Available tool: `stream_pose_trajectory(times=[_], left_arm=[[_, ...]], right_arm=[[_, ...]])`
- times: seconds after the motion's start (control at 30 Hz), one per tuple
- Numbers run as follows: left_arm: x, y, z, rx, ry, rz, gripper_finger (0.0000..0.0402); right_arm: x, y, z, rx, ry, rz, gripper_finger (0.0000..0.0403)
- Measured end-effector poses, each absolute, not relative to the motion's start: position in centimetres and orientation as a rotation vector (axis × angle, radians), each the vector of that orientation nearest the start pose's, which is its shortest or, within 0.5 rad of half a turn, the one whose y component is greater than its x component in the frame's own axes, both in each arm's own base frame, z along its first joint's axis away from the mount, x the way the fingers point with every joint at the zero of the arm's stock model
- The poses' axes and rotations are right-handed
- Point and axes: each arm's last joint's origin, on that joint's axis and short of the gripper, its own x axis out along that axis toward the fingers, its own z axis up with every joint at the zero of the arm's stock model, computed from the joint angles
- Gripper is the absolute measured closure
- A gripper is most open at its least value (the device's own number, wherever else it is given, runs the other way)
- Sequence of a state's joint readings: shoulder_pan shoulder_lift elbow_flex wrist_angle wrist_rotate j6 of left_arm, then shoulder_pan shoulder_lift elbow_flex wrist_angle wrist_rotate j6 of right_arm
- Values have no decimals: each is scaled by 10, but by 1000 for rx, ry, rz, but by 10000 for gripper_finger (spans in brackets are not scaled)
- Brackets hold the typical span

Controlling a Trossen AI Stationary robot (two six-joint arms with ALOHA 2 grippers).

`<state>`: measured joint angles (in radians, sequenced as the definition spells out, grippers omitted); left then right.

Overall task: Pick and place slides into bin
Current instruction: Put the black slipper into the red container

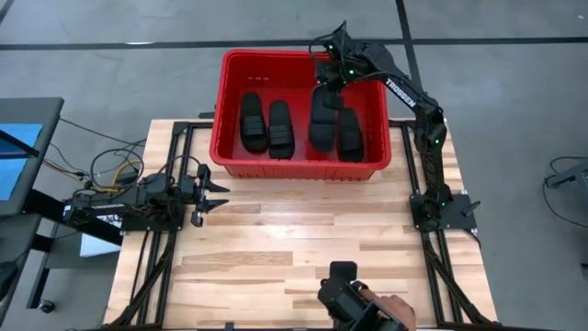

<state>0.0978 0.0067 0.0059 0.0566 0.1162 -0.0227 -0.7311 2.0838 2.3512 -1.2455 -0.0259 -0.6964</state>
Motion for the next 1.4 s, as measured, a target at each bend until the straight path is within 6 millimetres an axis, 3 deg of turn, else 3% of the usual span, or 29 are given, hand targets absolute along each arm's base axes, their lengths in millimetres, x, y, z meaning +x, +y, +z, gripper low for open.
stream_pose_trajectory(times=[1.4], left_arm=[[97,6,171,-17,-56,-19,262]], right_arm=[[315,-282,375,-235,1087,-262,403]])
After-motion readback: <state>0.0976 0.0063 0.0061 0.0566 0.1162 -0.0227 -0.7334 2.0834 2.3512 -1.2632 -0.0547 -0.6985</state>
